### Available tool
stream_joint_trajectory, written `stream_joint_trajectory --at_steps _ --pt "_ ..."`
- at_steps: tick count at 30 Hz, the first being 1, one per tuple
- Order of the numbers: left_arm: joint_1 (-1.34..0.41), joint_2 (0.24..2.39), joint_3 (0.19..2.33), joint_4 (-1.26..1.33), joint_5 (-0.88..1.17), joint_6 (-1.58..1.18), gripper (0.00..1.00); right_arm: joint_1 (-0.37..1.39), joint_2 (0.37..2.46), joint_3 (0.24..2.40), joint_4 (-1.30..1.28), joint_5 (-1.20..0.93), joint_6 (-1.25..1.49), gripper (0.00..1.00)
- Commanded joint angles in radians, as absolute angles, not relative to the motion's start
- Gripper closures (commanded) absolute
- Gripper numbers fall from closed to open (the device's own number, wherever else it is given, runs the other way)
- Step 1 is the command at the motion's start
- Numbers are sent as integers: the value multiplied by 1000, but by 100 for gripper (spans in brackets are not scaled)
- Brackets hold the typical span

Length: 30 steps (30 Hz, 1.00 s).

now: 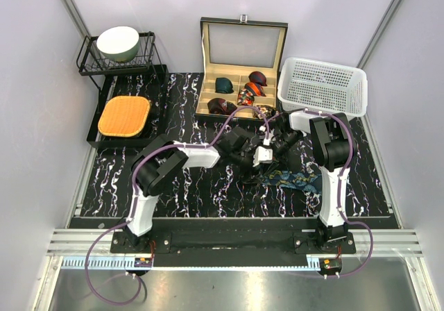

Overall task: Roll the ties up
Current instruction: Roll the tie at the center of the board.

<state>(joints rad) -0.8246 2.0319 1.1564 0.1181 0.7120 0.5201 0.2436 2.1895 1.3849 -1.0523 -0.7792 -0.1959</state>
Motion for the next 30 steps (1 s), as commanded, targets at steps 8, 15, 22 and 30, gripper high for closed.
stream_joint_trajectory --at_steps 8,15,22,30 --pt "-812 2010 1071 9 715 537 62 267 2229 1411 -950 -607 -268 100" --pt "-808 2014 996 29 632 489 87 227 2155 1514 -1080 -714 -290 77" --pt "-801 2040 992 46 575 456 94 138 2063 1479 -1198 -761 -307 63" --pt "-790 2016 1028 -69 417 440 100 137 2075 1451 -1120 -772 -218 64"
